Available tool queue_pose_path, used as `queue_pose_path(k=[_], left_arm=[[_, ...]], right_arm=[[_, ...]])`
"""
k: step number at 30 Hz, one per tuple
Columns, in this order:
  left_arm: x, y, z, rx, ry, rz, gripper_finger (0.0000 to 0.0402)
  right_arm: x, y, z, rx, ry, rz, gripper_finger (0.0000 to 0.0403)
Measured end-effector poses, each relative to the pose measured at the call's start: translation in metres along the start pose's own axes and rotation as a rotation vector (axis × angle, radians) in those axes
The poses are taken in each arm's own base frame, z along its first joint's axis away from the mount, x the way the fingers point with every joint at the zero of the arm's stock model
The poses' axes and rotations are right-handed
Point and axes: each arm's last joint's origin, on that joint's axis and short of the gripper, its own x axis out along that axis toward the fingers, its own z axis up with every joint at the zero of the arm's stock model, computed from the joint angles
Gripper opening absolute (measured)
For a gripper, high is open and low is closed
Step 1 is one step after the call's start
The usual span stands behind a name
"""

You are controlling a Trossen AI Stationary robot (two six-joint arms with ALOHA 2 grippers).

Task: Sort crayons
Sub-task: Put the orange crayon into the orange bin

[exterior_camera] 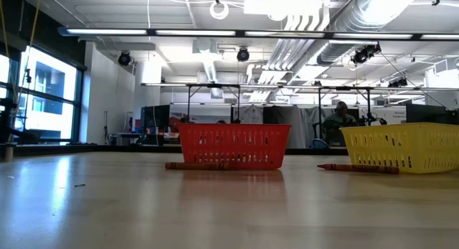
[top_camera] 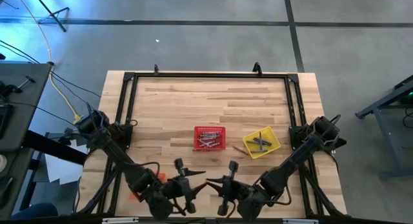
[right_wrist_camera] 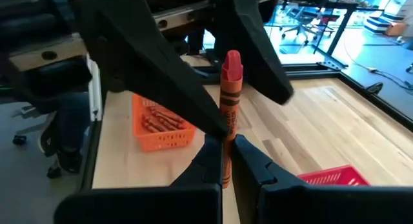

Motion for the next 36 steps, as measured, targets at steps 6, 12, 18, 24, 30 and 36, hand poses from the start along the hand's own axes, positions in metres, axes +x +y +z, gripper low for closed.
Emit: queue_pose_path(k=[6, 12, 18, 24, 30, 36], left_arm=[[0.017, 0.007, 0.005, -0.033, 0.01, -0.049, 0.0172], [0.019, 0.007, 0.006, -0.032, 0.013, -0.062, 0.0119], [0.015, 0.005, 0.005, -0.027, 0.013, -0.072, 0.0013], [0.012, 0.003, 0.004, -0.012, 0.012, -0.075, 0.0006], [-0.004, 0.01, 0.008, 0.031, 0.007, -0.004, 0.0006], [-0.042, 0.03, 0.004, -0.094, 0.152, -0.057, 0.0006]], right_arm=[[0.002, -0.002, 0.0, -0.007, 0.005, -0.008, 0.0], [0.001, -0.002, -0.001, -0.013, 0.008, -0.008, 0.0], [0.001, -0.001, -0.001, -0.012, 0.008, -0.005, 0.0002], [0.001, -0.002, -0.001, -0.017, 0.018, 0.013, 0.0049], [-0.013, -0.007, 0.001, -0.033, 0.117, 0.109, 0.0119], [-0.042, -0.013, 0.002, 0.102, 0.275, 0.207, 0.0143]])
